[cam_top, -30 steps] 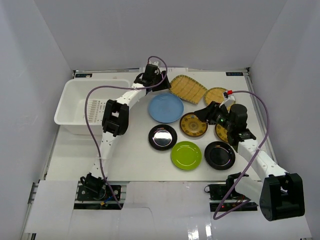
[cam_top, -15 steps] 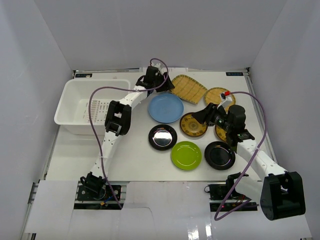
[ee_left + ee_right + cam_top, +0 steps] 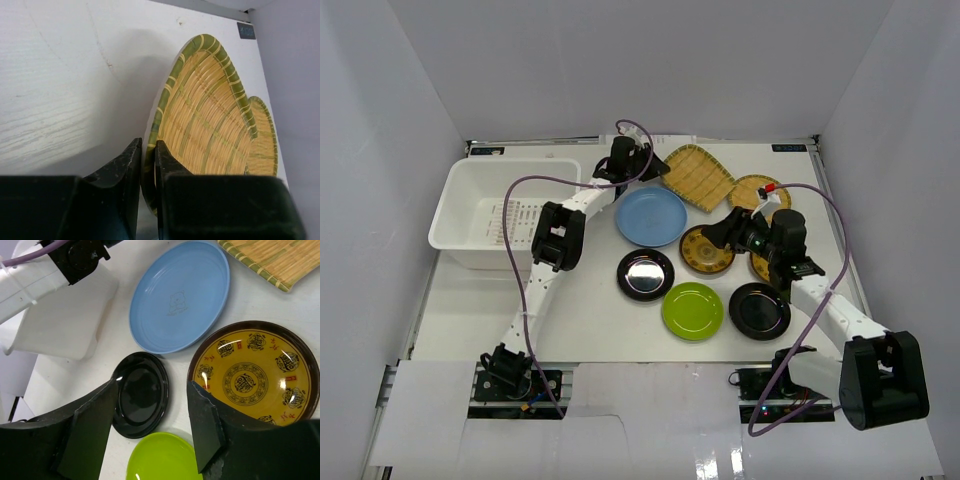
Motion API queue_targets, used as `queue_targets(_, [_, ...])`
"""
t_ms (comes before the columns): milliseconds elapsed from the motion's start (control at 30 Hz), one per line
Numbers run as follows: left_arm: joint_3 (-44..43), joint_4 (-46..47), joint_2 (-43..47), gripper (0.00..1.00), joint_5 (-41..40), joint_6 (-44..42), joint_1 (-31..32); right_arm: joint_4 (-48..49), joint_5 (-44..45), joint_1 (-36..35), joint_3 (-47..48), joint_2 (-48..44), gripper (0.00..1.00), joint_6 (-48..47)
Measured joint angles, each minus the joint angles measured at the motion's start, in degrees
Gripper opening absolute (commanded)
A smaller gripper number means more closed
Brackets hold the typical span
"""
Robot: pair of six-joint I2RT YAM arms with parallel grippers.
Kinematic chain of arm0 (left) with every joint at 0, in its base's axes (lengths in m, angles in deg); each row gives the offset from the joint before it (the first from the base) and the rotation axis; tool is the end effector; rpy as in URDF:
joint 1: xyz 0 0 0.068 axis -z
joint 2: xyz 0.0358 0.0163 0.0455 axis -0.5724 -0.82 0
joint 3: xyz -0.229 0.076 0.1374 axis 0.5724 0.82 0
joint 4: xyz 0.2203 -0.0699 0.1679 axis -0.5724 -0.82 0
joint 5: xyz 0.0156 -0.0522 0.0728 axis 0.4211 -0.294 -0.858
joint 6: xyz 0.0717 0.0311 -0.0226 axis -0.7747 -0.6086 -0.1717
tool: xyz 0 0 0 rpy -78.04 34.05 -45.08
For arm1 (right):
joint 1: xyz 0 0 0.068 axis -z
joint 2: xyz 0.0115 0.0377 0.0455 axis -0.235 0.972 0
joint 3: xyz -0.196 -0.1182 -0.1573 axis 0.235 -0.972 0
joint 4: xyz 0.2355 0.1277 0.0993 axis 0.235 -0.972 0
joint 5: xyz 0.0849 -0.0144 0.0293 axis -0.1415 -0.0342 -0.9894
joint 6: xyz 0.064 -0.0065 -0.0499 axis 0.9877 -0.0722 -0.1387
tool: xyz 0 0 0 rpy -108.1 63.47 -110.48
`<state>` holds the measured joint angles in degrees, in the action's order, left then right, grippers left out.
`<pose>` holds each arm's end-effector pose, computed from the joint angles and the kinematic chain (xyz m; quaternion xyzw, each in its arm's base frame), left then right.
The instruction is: Place the plates into the plastic bin on the countertop
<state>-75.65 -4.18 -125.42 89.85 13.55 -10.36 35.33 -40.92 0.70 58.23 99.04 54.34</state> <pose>0.5962 -0.2981 0.1074 -0.0148 0.8273 -0.4074 0.3866 0.2810 0.0929 0.2265 0.0016 0.7809 0.3755 0.4991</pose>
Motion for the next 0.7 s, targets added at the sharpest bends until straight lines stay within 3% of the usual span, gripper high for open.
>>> queue_targets(67, [0.44, 1.95, 0.00, 0.00, 0.15, 0.94, 0.00, 0.11, 0.59, 0.00, 0.00, 1.33, 0.67, 0.09])
queue_targets(267, [0.83, 8.00, 0.28, 0.00, 1.84, 4.98, 0.00, -0.04, 2.12, 0.00, 0.37, 4.17, 0.67, 0.50])
queue_targets(433, [1.84, 10.99, 4.33, 0.00, 3.17, 7.13, -0.20, -0.42, 3.21, 0.00, 1.22, 1.42, 0.68, 0.68])
queue_targets(533, [6.05, 13.07, 11.45, 0.00, 4.24, 7.91, -0.61, -1.05, 4.37, 0.00, 1.79, -1.97, 0.68, 0.33])
queue_targets(700, [19.26, 13.46, 33.22, 0.00, 3.37, 3.89, -1.49, -1.84, 5.86, 0.00, 3.23, -5.22, 0.67, -0.24])
